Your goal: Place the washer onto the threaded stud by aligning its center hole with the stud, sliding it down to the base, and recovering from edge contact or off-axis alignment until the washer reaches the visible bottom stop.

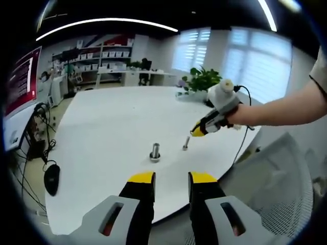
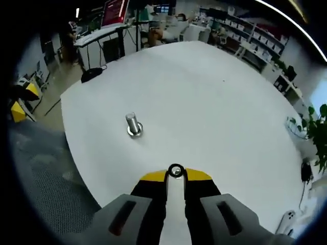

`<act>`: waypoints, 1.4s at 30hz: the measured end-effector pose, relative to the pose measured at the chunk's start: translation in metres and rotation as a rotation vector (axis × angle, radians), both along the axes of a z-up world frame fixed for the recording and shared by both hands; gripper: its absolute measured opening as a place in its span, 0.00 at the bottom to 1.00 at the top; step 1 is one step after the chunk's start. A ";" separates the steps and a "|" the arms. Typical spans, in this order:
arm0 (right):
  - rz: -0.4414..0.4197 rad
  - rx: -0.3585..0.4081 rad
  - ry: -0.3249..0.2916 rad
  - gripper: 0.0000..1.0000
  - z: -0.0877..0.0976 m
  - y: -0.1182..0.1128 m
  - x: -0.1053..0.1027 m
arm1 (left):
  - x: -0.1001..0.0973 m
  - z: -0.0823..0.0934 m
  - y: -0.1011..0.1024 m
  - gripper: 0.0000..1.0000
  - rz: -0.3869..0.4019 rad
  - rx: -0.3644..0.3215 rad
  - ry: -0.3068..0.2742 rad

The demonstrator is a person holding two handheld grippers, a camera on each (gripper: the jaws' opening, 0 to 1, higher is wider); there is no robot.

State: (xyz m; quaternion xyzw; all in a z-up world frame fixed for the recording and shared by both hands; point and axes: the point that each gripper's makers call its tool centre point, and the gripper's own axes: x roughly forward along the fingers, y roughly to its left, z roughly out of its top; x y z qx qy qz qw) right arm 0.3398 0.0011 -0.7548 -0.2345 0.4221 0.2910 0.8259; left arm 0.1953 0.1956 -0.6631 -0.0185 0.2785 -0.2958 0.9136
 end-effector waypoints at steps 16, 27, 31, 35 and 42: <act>0.015 -0.055 0.051 0.14 -0.019 -0.007 0.009 | 0.000 0.000 0.001 0.23 0.006 -0.001 0.004; 0.013 -0.087 0.087 0.14 -0.035 -0.010 0.009 | -0.001 -0.001 0.000 0.23 -0.001 -0.004 0.009; 0.002 -0.088 0.106 0.14 -0.042 -0.011 0.010 | -0.001 -0.002 0.000 0.23 0.007 -0.013 0.017; 0.009 -0.097 0.118 0.14 -0.051 -0.009 0.012 | -0.001 -0.003 0.001 0.24 0.007 -0.009 0.021; 0.035 -0.159 0.162 0.14 -0.073 -0.012 0.011 | -0.005 -0.007 -0.002 0.25 -0.006 -0.009 0.048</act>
